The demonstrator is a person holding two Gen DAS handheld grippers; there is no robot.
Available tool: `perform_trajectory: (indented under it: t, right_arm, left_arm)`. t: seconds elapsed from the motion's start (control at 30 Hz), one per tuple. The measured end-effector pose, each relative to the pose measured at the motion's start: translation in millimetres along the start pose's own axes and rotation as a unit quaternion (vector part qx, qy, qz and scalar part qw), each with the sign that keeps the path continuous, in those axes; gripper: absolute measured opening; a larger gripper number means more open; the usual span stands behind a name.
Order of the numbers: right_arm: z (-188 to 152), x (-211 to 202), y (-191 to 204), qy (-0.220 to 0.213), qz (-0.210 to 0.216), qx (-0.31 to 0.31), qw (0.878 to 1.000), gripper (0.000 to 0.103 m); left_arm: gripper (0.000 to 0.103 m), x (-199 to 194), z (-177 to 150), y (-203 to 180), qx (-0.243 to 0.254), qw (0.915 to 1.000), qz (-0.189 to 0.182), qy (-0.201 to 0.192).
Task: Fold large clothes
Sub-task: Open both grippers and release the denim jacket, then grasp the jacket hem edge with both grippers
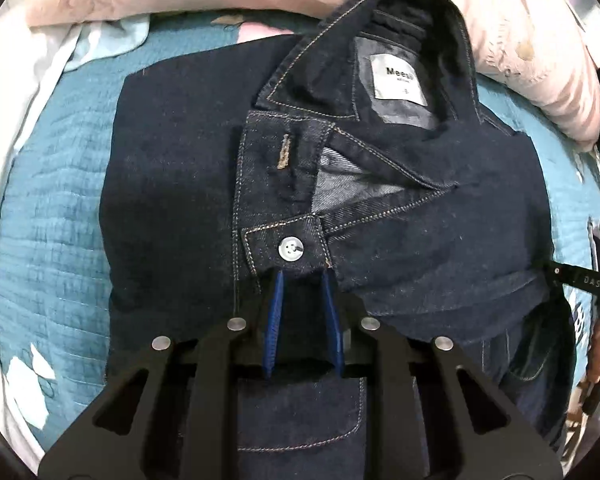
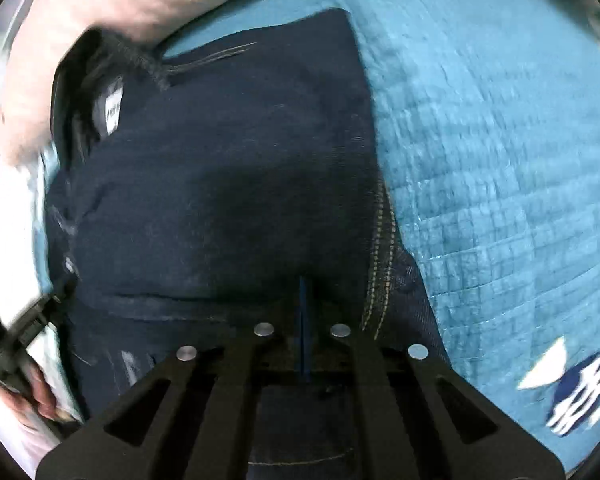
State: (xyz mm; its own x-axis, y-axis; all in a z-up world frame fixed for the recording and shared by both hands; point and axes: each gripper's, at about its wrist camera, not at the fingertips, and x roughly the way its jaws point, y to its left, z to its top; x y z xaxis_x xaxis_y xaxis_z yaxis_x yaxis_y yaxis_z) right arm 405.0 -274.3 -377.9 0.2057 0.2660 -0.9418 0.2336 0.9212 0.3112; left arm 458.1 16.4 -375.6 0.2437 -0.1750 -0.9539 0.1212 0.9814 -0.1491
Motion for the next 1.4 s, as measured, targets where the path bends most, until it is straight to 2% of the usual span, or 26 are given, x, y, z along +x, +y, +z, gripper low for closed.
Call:
perform_trajectory:
  t: [0.07,0.2,0.23,0.3,0.33,0.37,0.4,0.43,0.5,0.7,0.8,0.9,1.03,1.17,1.4]
  right_arm:
    - [3,-3,1,0.003,0.000,0.005,1.000,0.000]
    - [3,-19,14,0.003,-0.044,-0.040,0.998,0.000]
    - [5,-20,18,0.006,-0.049,-0.044,0.998,0.005]
    - [8,-24,22,0.012,-0.023,-0.031,0.999,0.025]
    - [9,-29,22,0.011,0.005,-0.018,1.000,0.057]
    - [10,-31,25,0.005,0.021,-0.007,1.000,0.080]
    - [10,-40,23,-0.014,0.030,0.004,0.999,0.084]
    - [9,-54,25,-0.042,0.024,0.008,0.999,0.085]
    - [10,-65,32,-0.052,0.018,-0.006,0.998,0.087]
    - [3,-83,32,-0.066,0.004,-0.039,0.997,0.090]
    - [12,-79,46,-0.072,-0.025,-0.071,0.995,0.090]
    - [32,-69,50,-0.076,-0.047,-0.081,0.993,0.090]
    - [64,-67,47,-0.067,-0.053,-0.068,0.994,0.090]
    - [96,-59,37,-0.076,-0.084,-0.057,0.992,0.090]
    - [135,-18,4,-0.031,-0.093,0.006,0.995,0.090]
  left_arm:
    - [0.021,0,4,-2,0.012,0.9998,0.014,0.009]
    - [0.021,4,13,-6,0.008,0.9997,0.018,0.012]
    - [0.022,2,14,-9,0.009,0.9997,0.022,0.009]
    - [0.025,-5,13,-11,0.016,0.9994,0.032,0.005]
    - [0.043,-10,8,-12,0.022,0.9992,0.034,0.002]
    - [0.084,-16,7,-15,0.027,0.9994,0.023,0.003]
    - [0.093,-24,5,-16,0.027,0.9996,0.000,-0.009]
    - [0.093,-31,2,-18,0.028,0.9994,-0.009,-0.021]
    - [0.093,-46,0,-19,0.039,0.9984,-0.010,-0.041]
    - [0.093,-54,10,-4,0.036,0.9987,0.019,-0.030]
    - [0.093,-54,13,12,0.028,0.9988,0.027,-0.028]
    - [0.093,-54,22,32,0.018,0.9990,0.029,-0.027]
    - [0.093,-48,46,57,-0.006,0.9994,0.021,-0.025]
    - [0.093,-45,75,86,-0.036,0.9988,0.016,-0.028]
    - [0.093,-15,111,119,-0.062,0.9980,0.010,-0.001]
